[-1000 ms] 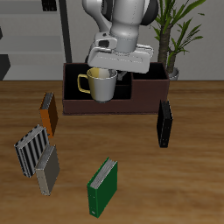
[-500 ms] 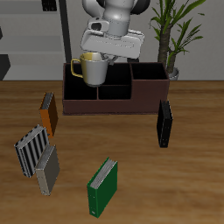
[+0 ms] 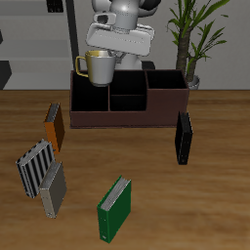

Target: Place the white-yellow mug into the back desk caddy's left compartment and place the green book into the back desk caddy's front compartment

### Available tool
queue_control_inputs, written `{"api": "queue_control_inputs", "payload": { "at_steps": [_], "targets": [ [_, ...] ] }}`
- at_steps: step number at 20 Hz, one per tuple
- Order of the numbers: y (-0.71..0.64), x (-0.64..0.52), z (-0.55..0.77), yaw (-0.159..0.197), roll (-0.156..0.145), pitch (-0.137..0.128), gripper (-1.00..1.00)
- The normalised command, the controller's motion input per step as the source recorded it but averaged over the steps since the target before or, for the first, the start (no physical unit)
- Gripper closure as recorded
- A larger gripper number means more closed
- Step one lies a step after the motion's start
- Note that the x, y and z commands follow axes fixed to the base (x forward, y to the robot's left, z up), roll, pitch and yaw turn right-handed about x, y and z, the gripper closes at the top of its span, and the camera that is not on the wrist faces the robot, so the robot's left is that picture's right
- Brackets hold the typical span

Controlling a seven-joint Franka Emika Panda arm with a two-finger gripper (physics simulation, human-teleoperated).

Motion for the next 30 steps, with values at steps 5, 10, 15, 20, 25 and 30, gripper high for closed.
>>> {"api": "queue_control_inputs", "payload": {
  "at_steps": [5,10,15,20,25,30],
  "targets": [
    [0.03,-0.13,-0.12,-0.025,0.003,0.020,1.00],
    [0.00,-0.09,-0.16,-0.027,0.000,0.014,1.00],
    [-0.08,-0.02,-0.13,-0.055,-0.043,0.029,1.00],
    [-0.04,0.00,-0.08,-0.041,-0.008,0.022,1.00],
    [-0.05,-0.01,-0.16,-0.057,0.001,0.074,1.00],
    [-0.08,-0.03,-0.05,-0.045,-0.015,0.013,1.00]
  ]
}}
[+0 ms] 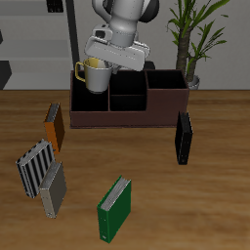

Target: Place the white-yellow mug into the back desk caddy's left compartment and place the green book into the back desk caddy's front compartment

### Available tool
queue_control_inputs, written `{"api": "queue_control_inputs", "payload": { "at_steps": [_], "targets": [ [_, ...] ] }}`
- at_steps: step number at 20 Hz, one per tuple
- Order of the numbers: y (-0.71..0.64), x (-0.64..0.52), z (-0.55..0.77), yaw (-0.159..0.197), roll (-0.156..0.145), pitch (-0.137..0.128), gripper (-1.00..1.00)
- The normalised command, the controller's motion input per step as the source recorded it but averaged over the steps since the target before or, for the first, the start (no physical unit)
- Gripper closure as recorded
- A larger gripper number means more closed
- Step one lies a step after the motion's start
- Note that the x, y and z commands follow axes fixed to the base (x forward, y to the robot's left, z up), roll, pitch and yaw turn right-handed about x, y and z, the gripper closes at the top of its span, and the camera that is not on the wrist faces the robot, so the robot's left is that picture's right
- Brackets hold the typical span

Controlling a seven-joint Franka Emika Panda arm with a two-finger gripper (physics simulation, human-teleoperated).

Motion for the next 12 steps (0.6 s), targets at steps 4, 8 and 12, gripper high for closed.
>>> {"api": "queue_control_inputs", "payload": {
  "at_steps": [4,8,12],
  "targets": [
    [-0.02,-0.01,0.04,-0.061,-0.006,-0.005,1.00],
    [0.06,0.02,-0.07,-0.044,0.004,0.019,1.00],
    [0.07,0.00,-0.12,-0.022,0.011,0.019,1.00]
  ]
}}
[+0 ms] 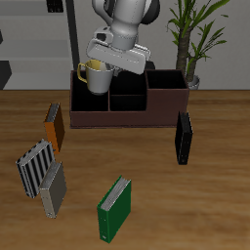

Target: Place the white-yellow mug into the back desk caddy's left compartment and place the green book into the back desk caddy's front compartment

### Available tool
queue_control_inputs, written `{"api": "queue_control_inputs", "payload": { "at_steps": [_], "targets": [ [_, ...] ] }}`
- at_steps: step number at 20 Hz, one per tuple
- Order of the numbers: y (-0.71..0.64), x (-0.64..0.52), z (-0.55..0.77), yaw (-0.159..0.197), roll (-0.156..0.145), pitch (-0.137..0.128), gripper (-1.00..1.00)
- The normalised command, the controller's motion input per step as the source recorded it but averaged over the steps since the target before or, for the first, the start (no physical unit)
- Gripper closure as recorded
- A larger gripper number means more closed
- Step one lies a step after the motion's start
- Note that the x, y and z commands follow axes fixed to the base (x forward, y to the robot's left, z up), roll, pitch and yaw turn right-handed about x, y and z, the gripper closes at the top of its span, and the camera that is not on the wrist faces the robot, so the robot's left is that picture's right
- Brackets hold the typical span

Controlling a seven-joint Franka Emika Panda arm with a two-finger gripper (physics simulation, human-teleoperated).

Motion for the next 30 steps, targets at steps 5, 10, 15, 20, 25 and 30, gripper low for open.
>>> {"api": "queue_control_inputs", "payload": {
  "at_steps": [5,10,15,20,25,30],
  "targets": [
    [-0.11,-0.01,-0.03,-0.061,-0.009,-0.002,1.00],
    [-0.06,-0.12,0.03,-0.039,0.005,-0.029,1.00],
    [-0.02,-0.06,-0.02,-0.032,0.009,-0.008,1.00],
    [-0.05,0.10,-0.14,-0.019,-0.008,0.025,1.00],
    [-0.05,0.07,-0.16,-0.048,-0.001,0.036,1.00],
    [-0.06,0.03,-0.14,-0.059,0.002,0.028,1.00]
  ]
}}
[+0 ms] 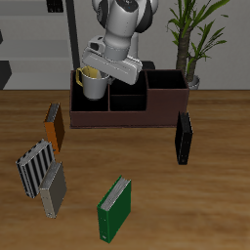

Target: Place the white-yellow mug into the back desk caddy's left compartment and place the green book into the back desk caddy's front compartment

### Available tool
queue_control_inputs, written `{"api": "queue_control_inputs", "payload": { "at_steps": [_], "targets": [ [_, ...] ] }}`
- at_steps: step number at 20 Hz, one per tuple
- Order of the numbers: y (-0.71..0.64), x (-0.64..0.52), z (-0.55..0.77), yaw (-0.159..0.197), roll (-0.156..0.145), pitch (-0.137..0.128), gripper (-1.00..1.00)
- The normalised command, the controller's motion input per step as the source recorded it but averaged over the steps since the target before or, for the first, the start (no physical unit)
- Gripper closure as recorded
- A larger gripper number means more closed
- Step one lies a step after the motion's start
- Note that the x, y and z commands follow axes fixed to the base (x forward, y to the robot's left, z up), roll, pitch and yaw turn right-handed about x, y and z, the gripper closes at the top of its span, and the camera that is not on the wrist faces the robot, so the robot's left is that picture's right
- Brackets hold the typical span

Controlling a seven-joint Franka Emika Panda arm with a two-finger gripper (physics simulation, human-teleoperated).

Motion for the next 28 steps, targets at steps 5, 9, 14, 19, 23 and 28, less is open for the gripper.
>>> {"api": "queue_control_inputs", "payload": {
  "at_steps": [5,9,14,19,23,28],
  "targets": [
    [0.01,0.03,-0.15,-0.040,0.010,0.037,1.00],
    [0.05,0.06,-0.15,-0.037,0.024,0.049,1.00],
    [-0.01,0.04,-0.12,-0.044,0.022,0.043,1.00],
    [0.01,0.05,-0.09,-0.046,0.023,0.027,1.00],
    [-0.05,0.04,-0.08,-0.063,-0.004,0.031,1.00],
    [0.03,-0.02,0.01,-0.020,0.017,-0.023,1.00]
  ]
}}
